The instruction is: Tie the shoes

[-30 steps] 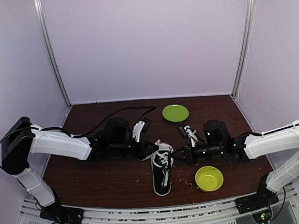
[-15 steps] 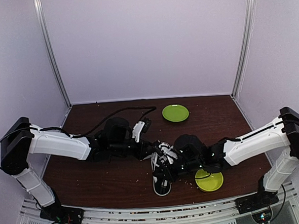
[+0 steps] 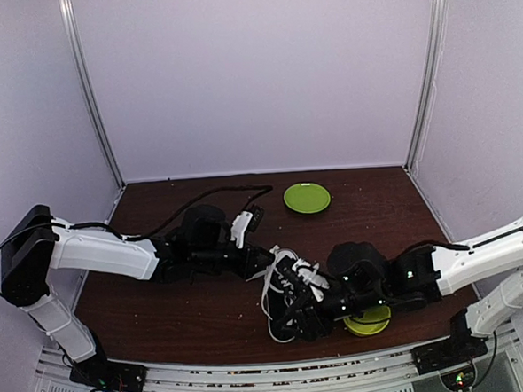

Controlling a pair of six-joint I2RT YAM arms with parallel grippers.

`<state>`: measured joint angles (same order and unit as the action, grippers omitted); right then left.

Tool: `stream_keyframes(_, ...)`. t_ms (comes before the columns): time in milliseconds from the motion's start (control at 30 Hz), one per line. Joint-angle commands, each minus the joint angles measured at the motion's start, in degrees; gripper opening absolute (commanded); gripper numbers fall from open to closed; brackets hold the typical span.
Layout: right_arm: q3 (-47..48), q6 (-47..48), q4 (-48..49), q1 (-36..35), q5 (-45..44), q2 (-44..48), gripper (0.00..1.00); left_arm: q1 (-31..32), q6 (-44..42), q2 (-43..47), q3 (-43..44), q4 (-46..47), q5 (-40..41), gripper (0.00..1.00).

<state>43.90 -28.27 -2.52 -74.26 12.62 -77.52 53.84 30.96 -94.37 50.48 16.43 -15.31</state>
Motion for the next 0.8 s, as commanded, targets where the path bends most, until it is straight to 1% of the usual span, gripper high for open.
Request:
stream_keyframes(0, -2.1, 1.4, 0.7, 6.5, -7.2, 5.4, 0.73, -0.1, -1.3, 2.1, 0.2, 1.8, 0.2, 0.00)
stream_keyframes(67, -2.1, 2.8, 3.7, 9.1, -10.2, 4.8, 0.78, -0.1, -1.2, 2.2, 0.0, 1.8, 0.4, 0.00)
stream_keyframes(133, -1.6, 4.4, 7.2, 10.9, -11.4, 2.6, 0.81, -0.1, -1.0, 2.2, 0.0, 2.0, 0.4, 0.00)
stream_keyframes(367, 3.7, 7.8, 15.3, 13.6, -12.5, -8.5, 0.84, -0.1, -1.2, 1.8, 0.8, 1.5, -0.1, 0.00)
stream_keyframes(567, 6.5, 8.8, 16.9, 14.7, -11.5, -14.1, 0.84, 0.0, -1.2, 1.9, 0.8, 1.3, -0.1, 0.00)
stream_keyframes(667, 7.3, 9.1, 15.8, 14.8, -12.2, -15.6, 0.80, -0.1, -1.2, 1.8, 0.8, 1.2, 0.1, 0.00)
stream_keyframes(767, 7.3, 9.4, 14.4, 14.8, -12.6, -15.8, 0.69, -0.1, -1.3, 1.8, 0.8, 1.1, 0.4, 0.00)
